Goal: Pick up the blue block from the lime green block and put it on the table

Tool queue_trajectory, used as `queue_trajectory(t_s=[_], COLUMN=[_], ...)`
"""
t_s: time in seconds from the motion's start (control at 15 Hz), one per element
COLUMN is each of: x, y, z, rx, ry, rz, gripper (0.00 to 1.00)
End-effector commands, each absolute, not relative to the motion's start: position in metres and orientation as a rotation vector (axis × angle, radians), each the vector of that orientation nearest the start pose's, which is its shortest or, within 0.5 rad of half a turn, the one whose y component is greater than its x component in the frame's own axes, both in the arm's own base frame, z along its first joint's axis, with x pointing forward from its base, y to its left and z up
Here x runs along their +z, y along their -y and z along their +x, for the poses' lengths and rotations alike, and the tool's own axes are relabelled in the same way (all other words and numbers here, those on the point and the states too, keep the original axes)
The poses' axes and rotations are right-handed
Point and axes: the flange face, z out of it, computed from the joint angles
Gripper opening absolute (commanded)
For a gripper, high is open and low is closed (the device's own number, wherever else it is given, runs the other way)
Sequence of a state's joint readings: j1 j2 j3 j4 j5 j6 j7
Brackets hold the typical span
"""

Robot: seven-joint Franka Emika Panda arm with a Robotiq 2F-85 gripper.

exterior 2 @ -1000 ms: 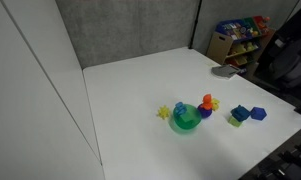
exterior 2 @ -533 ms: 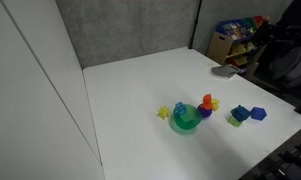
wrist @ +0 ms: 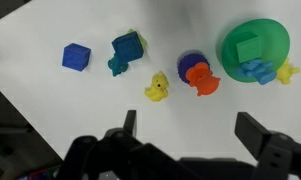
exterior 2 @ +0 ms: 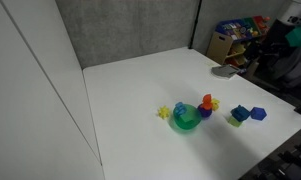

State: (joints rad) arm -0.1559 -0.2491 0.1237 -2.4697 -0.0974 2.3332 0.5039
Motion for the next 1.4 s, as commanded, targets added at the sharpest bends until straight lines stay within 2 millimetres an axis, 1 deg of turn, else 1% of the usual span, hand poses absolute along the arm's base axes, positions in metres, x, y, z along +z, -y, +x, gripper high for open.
queue_trajectory(t_s=[0.0,0.13,0.4,0.67,0.93,1.07,1.13,1.2,1.33], x=[0.374,0.356,0.322,0.281,0.248,0.239,0.242,0.239,0.238], y=[0.042,0.055,0.071,0.089,0.106,0.113,0.115,0.109,0.114], z=[0.472,0.475,0.480,0.481,0.474,0.472,0.473,0.466,0.467], rx=[-0.191,-0.202,-0.270,-0.151,-0.043,-0.018,-0.027,-0.003,-0.004], ry=[-0.637,-0.618,-0.581,-0.597,-0.599,-0.621,-0.651,-0.640,-0.652], rz=[-3.168,-3.190,-3.190,-3.164,-3.152,-3.147,-3.143,-3.152,-3.151], gripper=[1.00,1.00,1.00,1.00,1.00,1.00,1.00,1.00,1.00])
